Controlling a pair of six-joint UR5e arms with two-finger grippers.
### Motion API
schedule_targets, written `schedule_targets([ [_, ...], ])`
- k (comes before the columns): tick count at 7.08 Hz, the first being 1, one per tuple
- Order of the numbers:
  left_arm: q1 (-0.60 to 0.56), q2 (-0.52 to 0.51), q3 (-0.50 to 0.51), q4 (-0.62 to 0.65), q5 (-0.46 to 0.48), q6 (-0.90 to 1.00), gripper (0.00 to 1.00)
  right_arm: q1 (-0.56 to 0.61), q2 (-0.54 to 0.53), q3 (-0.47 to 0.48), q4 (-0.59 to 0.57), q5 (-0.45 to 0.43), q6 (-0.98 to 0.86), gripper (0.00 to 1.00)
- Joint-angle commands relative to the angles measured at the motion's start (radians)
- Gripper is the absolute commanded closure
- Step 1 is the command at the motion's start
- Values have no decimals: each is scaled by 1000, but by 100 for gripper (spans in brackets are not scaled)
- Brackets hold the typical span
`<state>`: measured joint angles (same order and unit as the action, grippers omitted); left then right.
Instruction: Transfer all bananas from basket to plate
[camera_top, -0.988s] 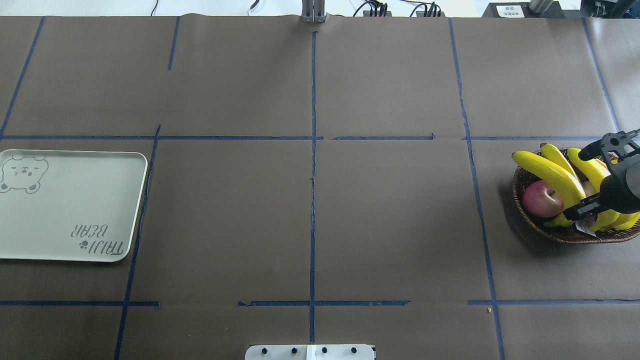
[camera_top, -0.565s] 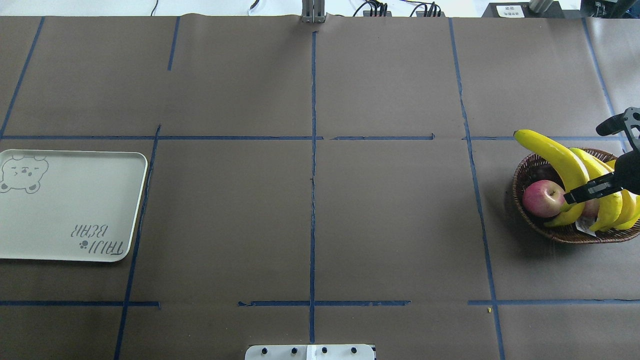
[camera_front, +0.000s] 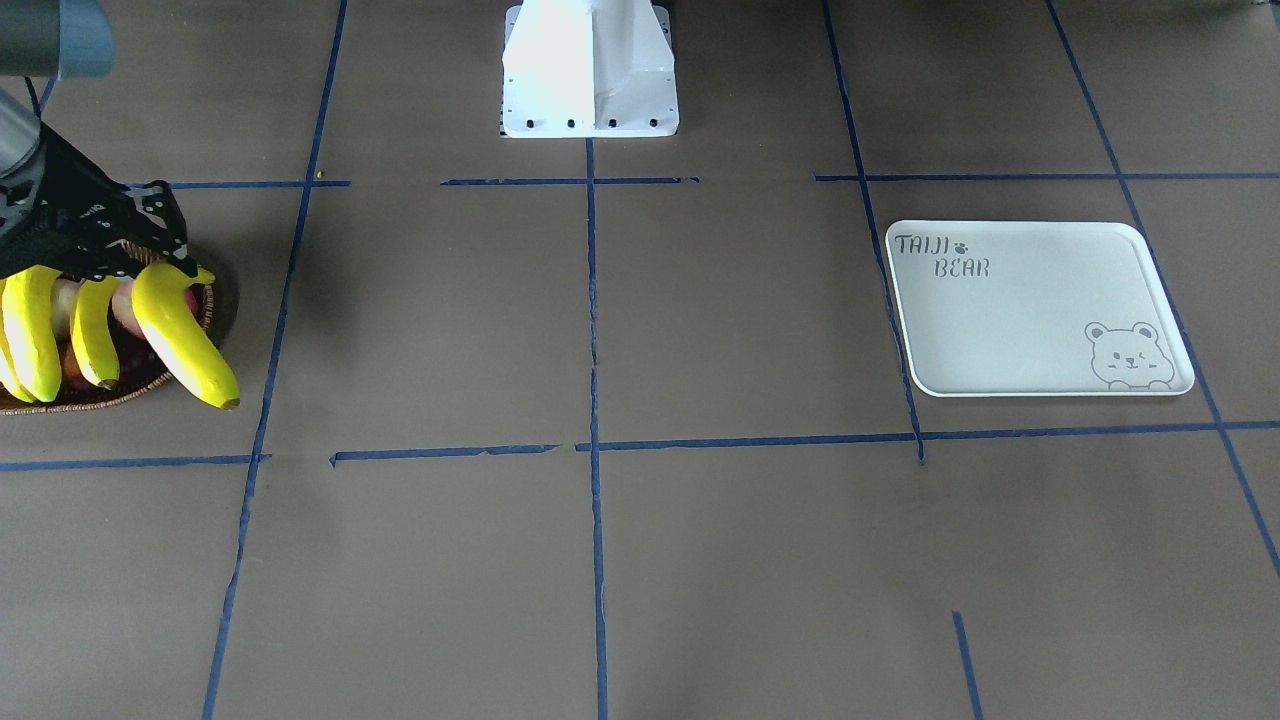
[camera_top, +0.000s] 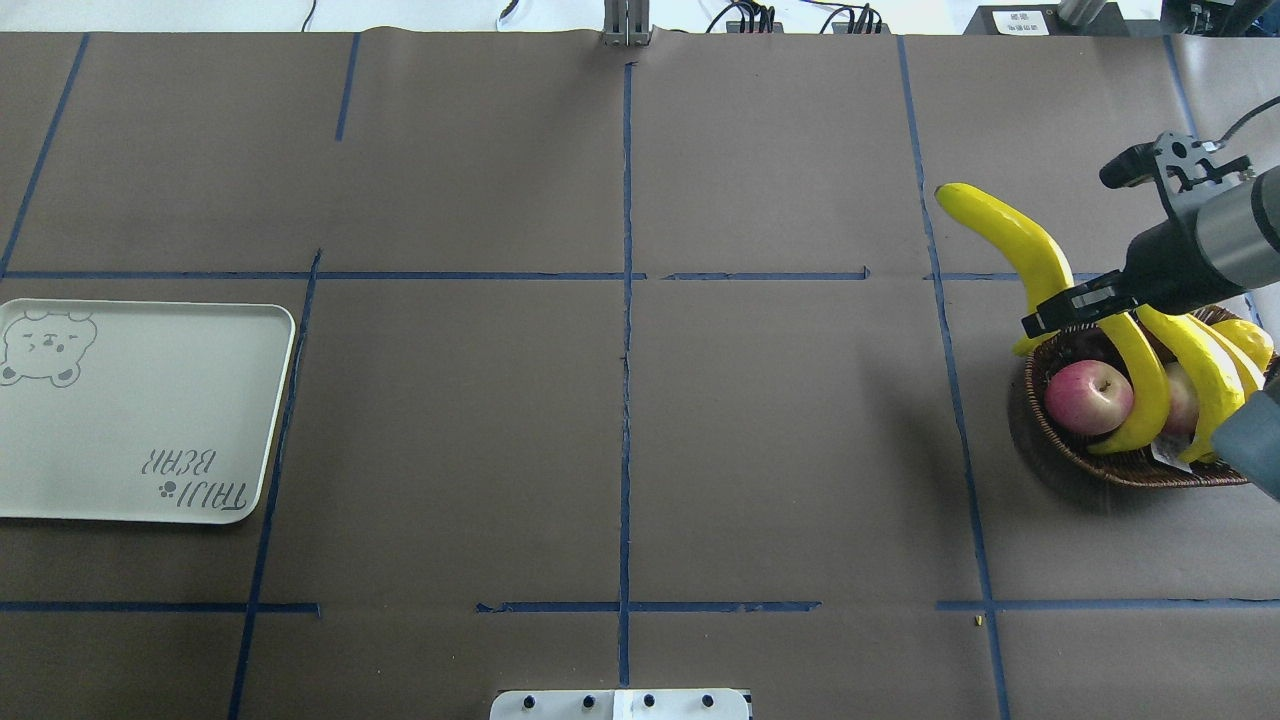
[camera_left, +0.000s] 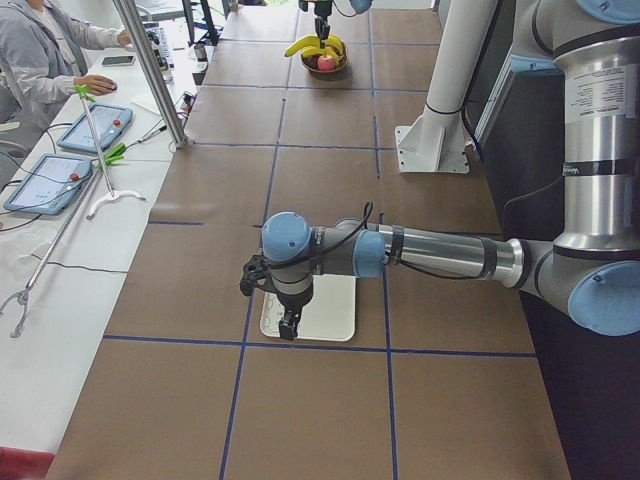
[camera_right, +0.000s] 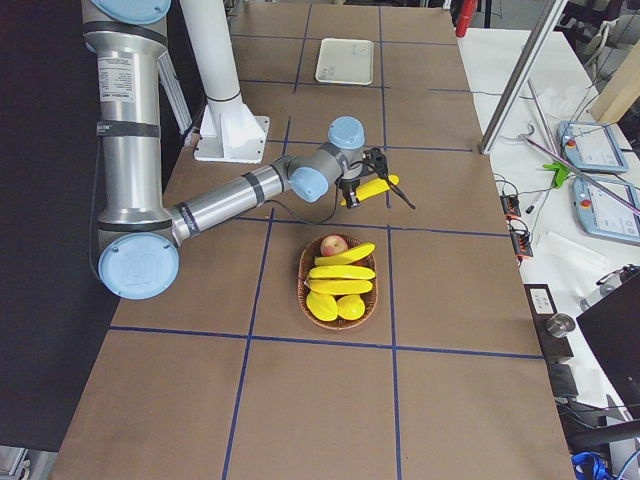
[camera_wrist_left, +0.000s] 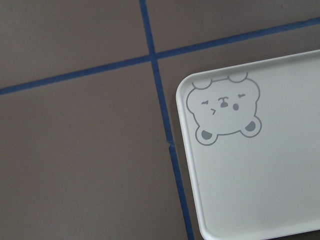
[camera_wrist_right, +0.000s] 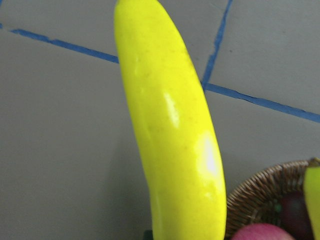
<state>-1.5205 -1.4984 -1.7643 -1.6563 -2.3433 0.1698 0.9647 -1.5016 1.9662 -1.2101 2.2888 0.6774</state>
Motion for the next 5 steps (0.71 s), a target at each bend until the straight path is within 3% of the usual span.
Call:
schedule_targets([
  [1,14,-77,68,-106,-78,-143,0,-99,146,-7,3,-40,211,100],
  [3,43,-88,46,-153,-168,-360,0,-200,266,-12,3,-133,395,100],
  [5,156,-123,29,-360,-194,-715,0,-289,340,-15,3,-234,505,100],
])
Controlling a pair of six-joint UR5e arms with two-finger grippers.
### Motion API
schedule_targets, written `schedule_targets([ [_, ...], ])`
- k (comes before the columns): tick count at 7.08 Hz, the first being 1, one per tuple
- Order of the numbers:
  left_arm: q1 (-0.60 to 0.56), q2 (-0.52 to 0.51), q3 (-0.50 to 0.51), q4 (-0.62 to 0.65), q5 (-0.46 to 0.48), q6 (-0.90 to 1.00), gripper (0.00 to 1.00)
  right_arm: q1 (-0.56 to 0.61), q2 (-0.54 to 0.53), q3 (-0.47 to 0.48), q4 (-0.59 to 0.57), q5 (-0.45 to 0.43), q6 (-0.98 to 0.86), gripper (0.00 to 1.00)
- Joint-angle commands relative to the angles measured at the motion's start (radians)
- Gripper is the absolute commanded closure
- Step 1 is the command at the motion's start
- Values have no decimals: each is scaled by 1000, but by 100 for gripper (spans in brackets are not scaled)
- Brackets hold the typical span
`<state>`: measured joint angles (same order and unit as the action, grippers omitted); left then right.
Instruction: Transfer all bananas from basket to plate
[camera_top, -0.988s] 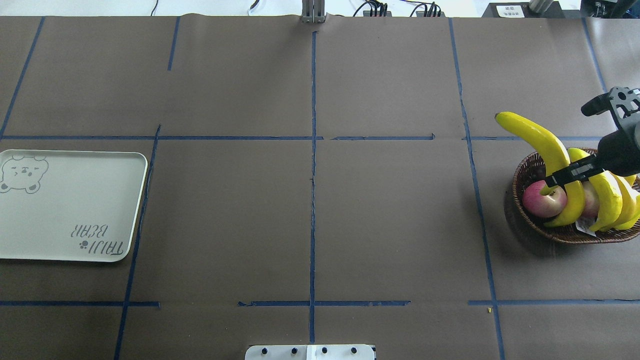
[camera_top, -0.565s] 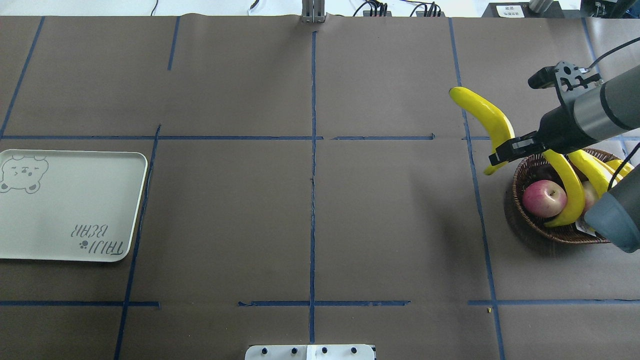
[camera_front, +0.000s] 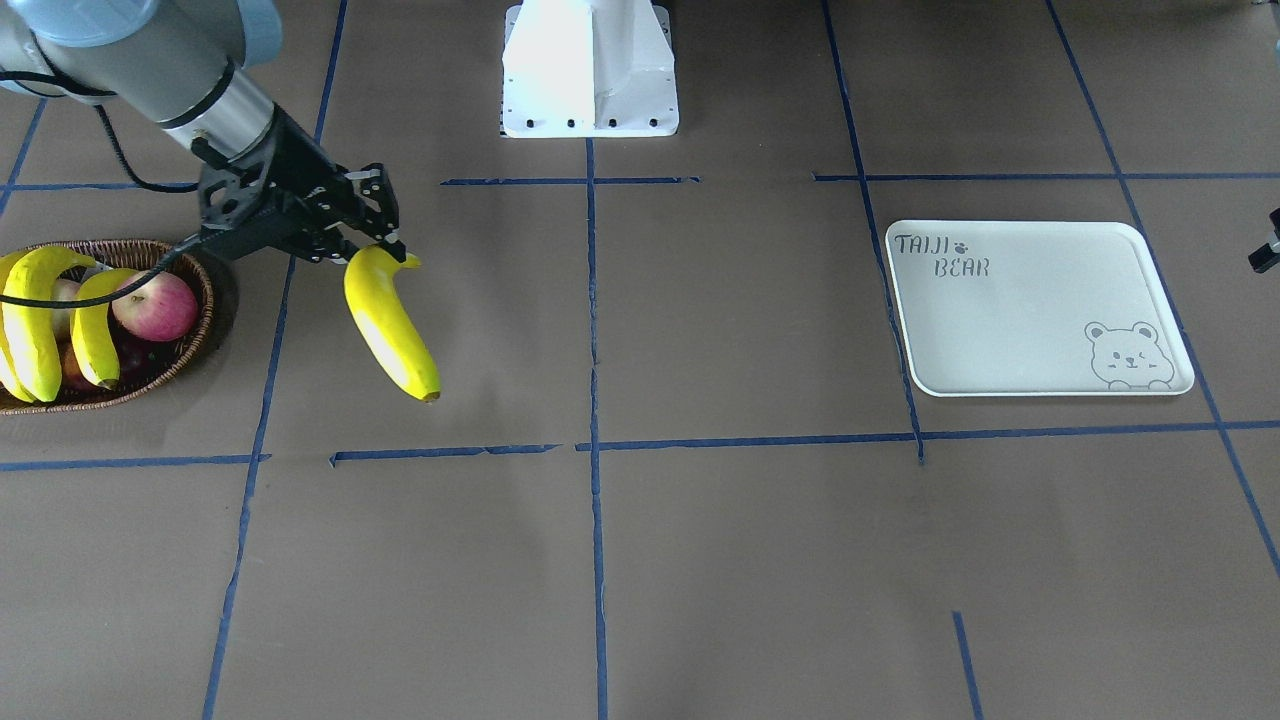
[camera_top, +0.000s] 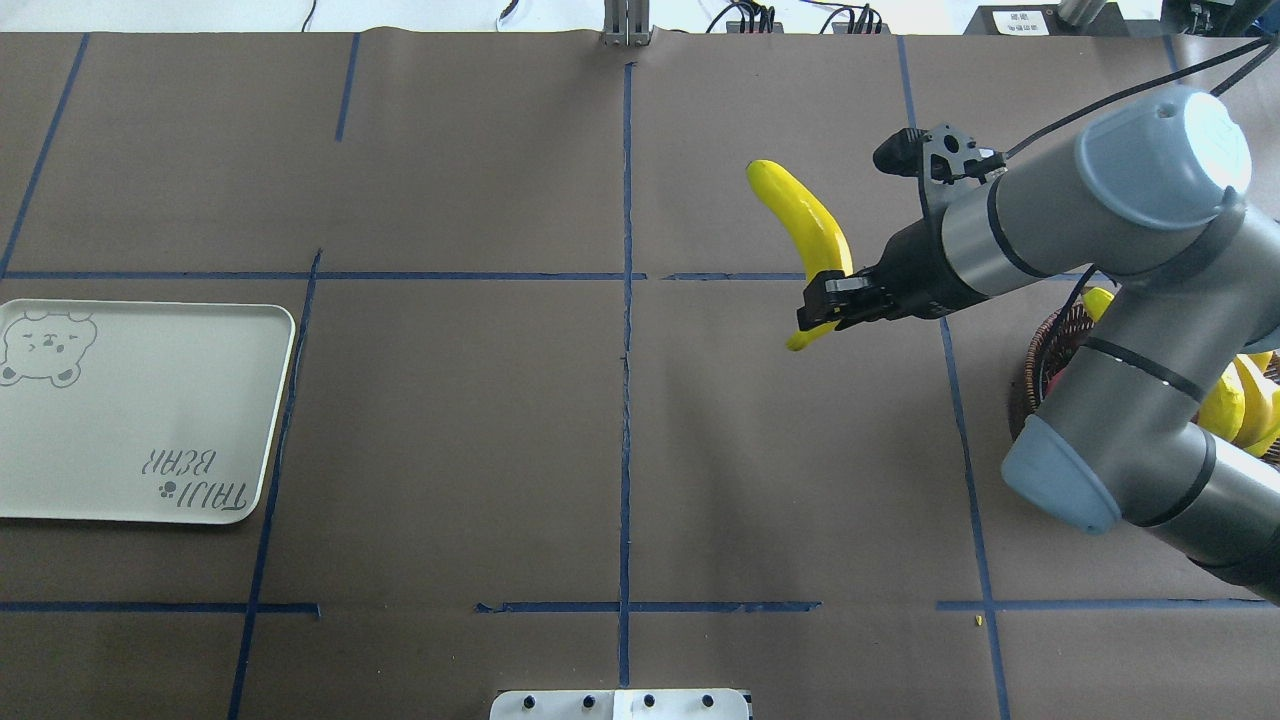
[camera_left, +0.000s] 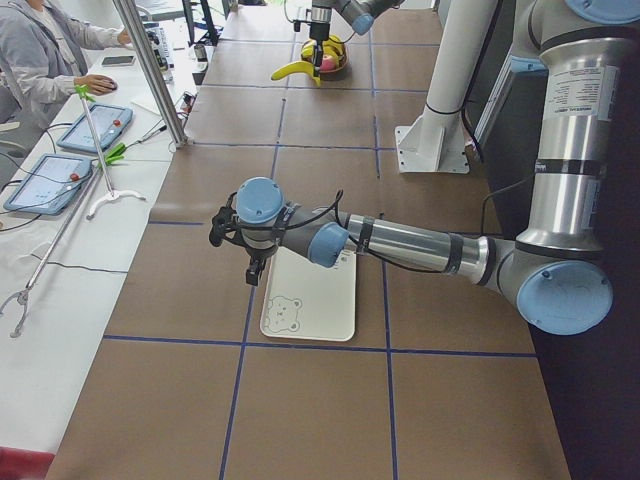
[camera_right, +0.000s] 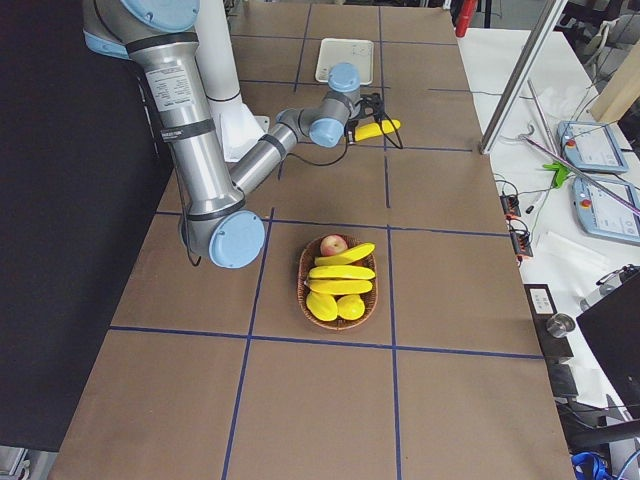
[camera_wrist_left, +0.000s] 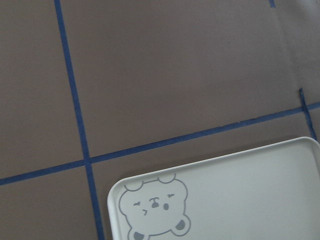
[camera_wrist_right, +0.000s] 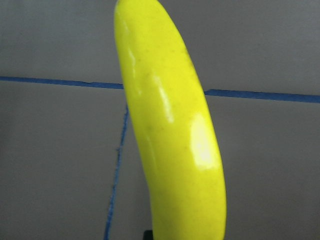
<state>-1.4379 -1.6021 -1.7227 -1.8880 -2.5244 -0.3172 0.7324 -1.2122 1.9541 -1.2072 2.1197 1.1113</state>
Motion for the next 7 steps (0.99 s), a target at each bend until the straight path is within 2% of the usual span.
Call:
schedule_targets([
  [1,153,-21,-38,-223,16,-434,0,-88,74,-4,0,-105,99,100],
  [3,340,-83,-131,-249,207,-769,0,-139,115,-10,-3,-170,148,100],
  [4,426,-151,-141,-249,248,-910,0,-157,155,-35,-2,-184,174,100],
  [5,486,-236,-140,-252,249,-1072,0,-177,196,-64,0,-210,198,100],
  [7,551,-408,-138,-246,294,-1357,0,-203,253,-93,-12,-256,244,100],
])
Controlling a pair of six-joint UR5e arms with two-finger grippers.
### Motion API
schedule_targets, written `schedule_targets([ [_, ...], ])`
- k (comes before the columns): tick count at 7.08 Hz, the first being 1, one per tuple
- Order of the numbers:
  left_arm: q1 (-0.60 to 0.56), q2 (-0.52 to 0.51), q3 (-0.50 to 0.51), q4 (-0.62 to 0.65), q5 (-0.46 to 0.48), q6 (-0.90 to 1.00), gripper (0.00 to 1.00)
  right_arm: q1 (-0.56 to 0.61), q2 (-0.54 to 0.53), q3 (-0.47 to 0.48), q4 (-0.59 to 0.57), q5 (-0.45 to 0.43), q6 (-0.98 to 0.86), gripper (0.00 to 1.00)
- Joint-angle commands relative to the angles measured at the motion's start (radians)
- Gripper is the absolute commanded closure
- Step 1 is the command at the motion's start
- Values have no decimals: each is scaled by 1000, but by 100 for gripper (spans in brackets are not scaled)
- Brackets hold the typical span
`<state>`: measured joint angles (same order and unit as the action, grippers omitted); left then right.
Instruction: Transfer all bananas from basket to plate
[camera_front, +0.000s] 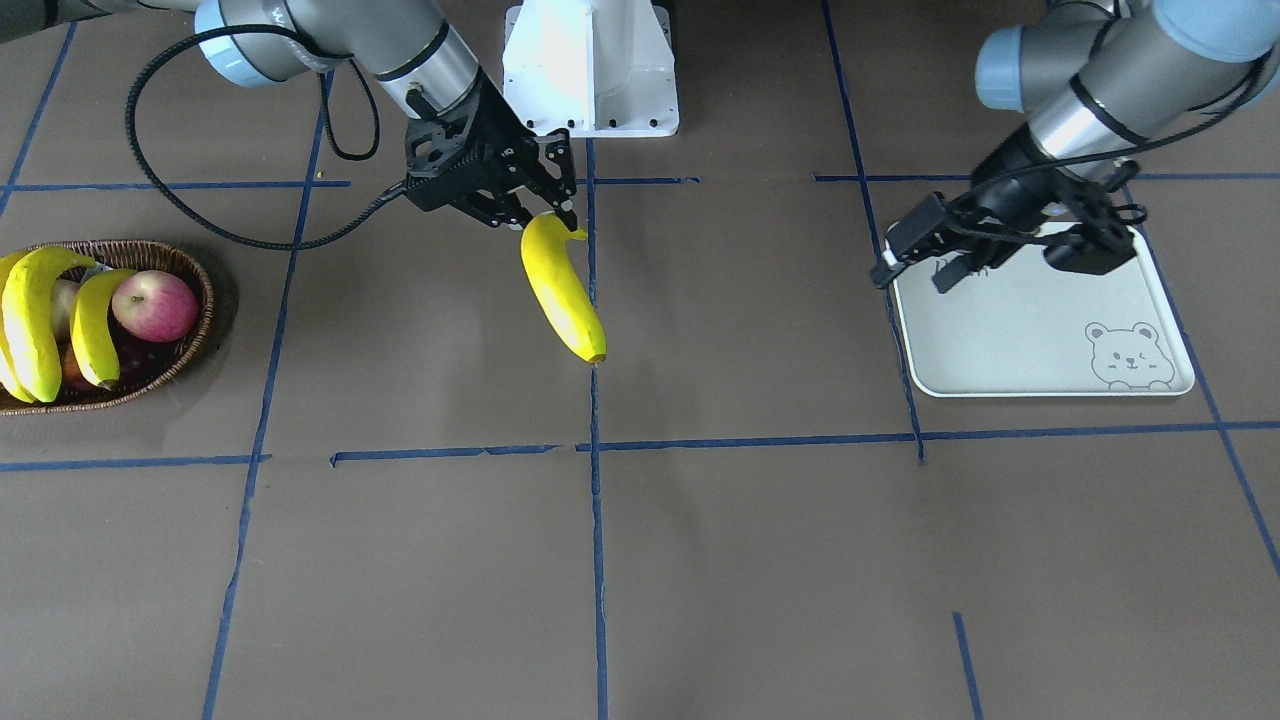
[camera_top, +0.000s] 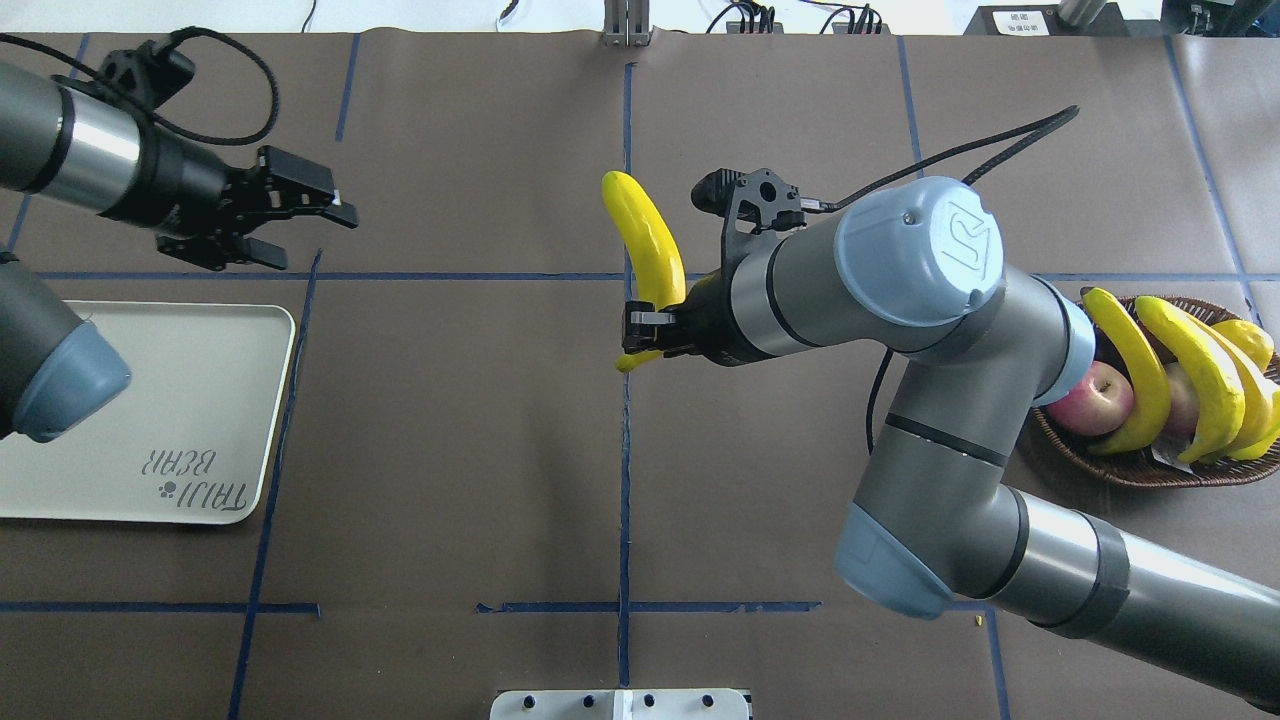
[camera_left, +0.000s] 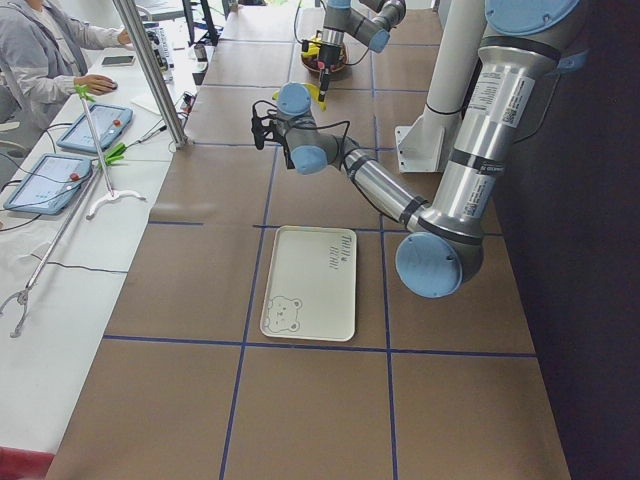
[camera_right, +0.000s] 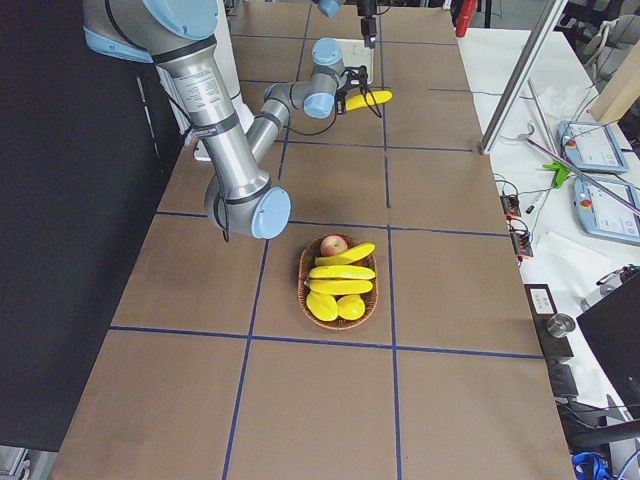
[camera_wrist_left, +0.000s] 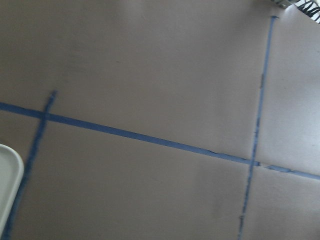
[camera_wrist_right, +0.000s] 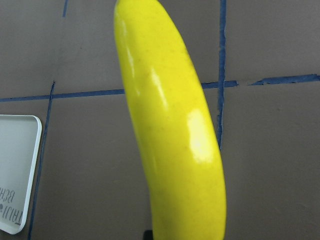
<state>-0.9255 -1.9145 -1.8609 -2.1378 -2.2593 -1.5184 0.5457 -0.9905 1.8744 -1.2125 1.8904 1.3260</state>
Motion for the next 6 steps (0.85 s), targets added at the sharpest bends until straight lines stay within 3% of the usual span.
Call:
schedule_targets([
  [1,53,-132,3,6,41,-239,0,-41,45,-15,-8,-62,36,100],
  [6,177,-219,26,7,167,-278,0,-108,104,-23,-7,-145,65,100],
])
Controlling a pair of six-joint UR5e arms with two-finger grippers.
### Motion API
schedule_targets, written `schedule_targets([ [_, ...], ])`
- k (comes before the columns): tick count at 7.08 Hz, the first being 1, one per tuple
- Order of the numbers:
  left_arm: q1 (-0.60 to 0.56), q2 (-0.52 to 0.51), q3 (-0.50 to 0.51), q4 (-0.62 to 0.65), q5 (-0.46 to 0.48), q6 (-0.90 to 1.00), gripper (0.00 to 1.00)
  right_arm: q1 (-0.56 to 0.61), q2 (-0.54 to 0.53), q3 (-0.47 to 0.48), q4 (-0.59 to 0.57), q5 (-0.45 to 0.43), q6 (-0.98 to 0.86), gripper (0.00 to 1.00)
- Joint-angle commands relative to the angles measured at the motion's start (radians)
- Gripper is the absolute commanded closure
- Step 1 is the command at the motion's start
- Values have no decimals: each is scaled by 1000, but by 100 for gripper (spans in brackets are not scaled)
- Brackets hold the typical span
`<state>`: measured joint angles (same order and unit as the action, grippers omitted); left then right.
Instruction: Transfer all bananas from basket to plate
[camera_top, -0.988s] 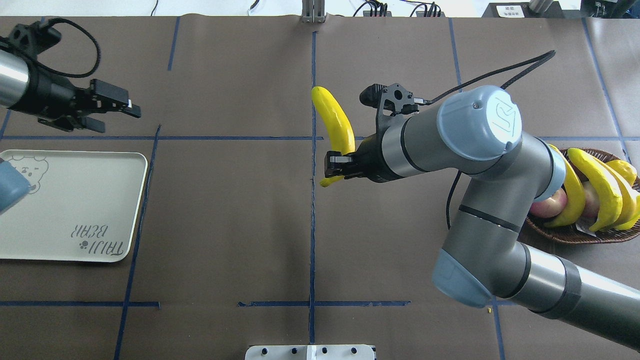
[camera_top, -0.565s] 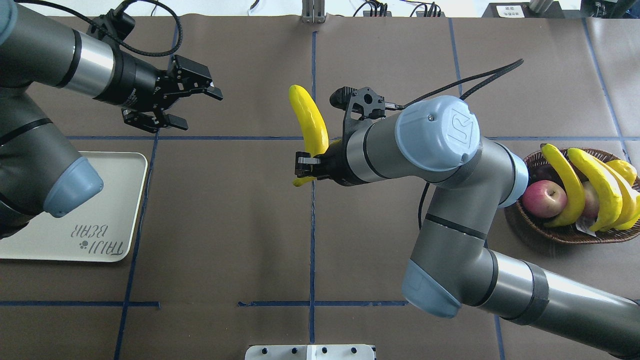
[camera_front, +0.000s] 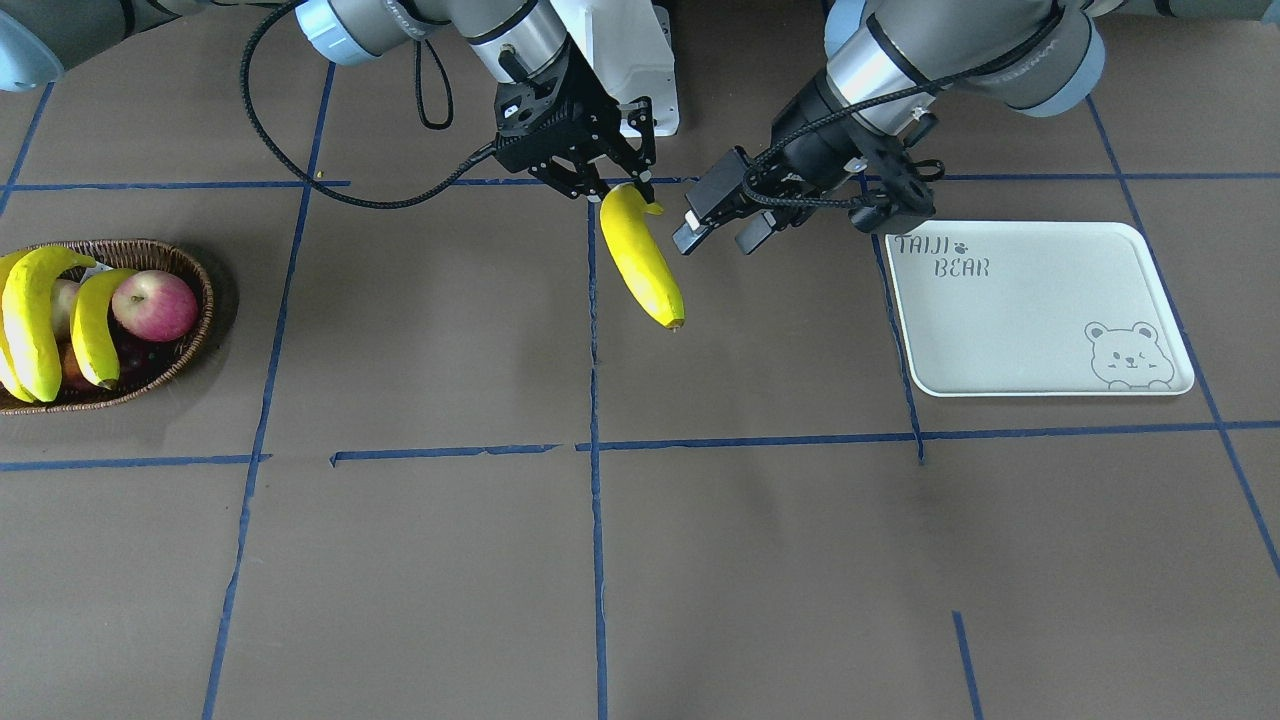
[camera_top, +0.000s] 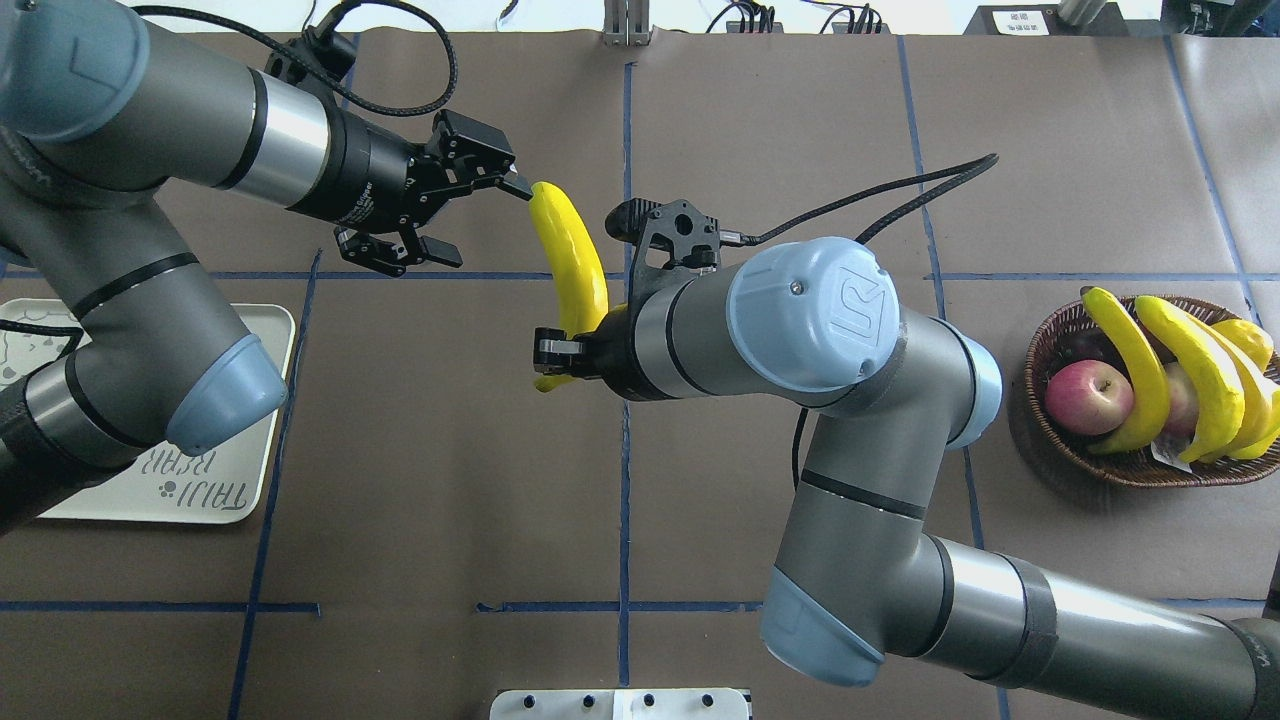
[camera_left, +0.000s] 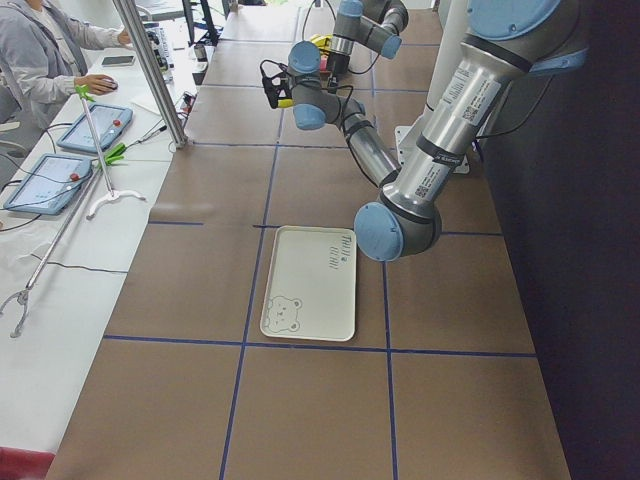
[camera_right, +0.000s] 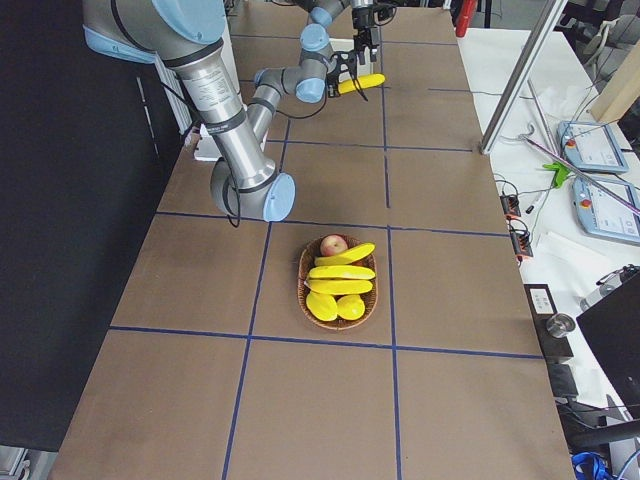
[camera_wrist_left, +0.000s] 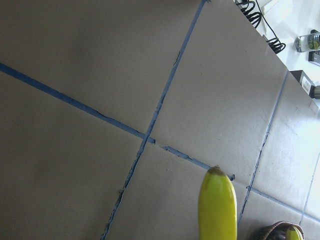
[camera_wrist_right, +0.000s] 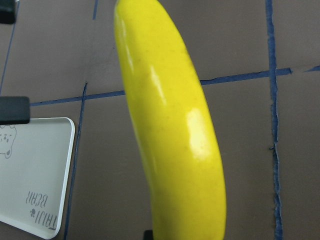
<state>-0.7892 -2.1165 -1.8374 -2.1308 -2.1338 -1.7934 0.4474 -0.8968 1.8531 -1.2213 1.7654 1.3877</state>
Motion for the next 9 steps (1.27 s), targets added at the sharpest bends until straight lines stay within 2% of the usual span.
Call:
schedule_targets([
  [1,71,-31,4,0,87,-33,0,-10,19,-2,2,-23,7,100],
  [3,84,-33,9,0,103,-38,1,-12,21,0,6,-23,16,100],
  [4,84,-33,13,0,103,-40,7,-12,21,1,8,-23,17,100],
  [5,84,-34,17,-1,103,-40,18,-15,21,1,8,-23,17,100],
  [8,84,-33,23,-8,103,-38,25,-22,19,1,8,-24,17,100],
  [9,84,-33,24,-9,103,-38,34,-27,19,1,8,-24,16,100],
])
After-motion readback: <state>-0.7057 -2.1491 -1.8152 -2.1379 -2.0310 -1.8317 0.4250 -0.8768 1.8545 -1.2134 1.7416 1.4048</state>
